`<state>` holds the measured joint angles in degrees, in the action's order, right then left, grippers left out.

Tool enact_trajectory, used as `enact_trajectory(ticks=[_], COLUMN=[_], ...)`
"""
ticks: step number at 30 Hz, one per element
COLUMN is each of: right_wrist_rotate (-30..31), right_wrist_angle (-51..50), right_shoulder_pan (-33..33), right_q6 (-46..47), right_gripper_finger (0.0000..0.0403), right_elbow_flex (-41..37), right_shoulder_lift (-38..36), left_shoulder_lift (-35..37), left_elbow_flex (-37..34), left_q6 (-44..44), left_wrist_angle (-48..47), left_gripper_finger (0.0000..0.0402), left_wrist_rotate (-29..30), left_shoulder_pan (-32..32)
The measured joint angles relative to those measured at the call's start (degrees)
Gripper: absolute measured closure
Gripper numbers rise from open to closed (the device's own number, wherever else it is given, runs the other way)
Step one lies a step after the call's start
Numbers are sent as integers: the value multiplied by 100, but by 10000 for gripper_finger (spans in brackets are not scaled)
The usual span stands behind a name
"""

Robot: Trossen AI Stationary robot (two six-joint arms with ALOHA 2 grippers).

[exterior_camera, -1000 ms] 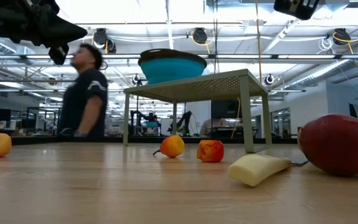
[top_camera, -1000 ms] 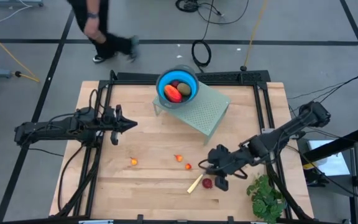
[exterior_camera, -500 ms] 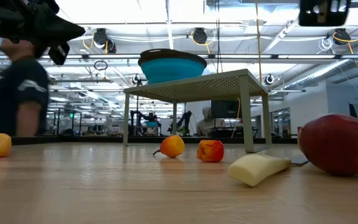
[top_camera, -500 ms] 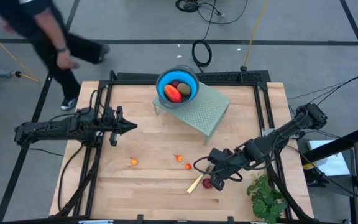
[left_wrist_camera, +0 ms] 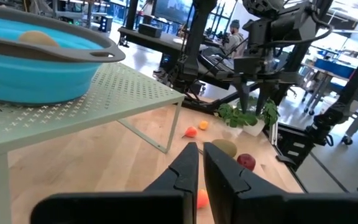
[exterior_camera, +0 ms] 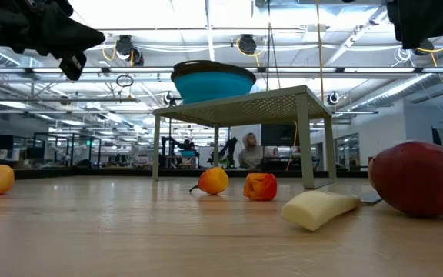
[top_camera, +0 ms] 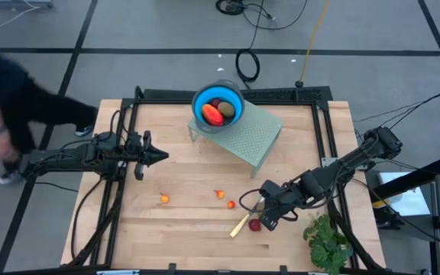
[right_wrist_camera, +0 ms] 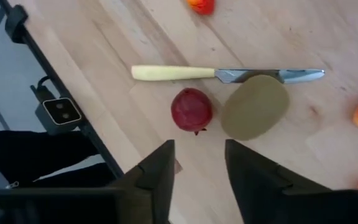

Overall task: Pick & Place Fruit
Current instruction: Put the kiwi into the blue strainer bowl on the shelf

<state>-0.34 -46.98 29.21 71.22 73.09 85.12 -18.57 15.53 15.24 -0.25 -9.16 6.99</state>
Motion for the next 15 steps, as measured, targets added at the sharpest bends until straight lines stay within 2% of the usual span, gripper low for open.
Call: enact_trajectory(ticks=[6,15], right_wrist_rotate=[-130,-726], right_wrist_angle=[3,391], right_shoulder_pan=[22,46], right_q6=[156,5], right_gripper_finger=[238,234], right_elbow_flex=[-73,-73], right_shoulder_lift=[0,-1], left_shoulder_lift=[0,0], left_elbow_flex=[0,0], left_q6=[14,16], left_wrist_angle=[2,4], left_gripper_finger=[378,378], left_wrist_rotate=[-5,-5], left_shoulder_pan=[1,0])
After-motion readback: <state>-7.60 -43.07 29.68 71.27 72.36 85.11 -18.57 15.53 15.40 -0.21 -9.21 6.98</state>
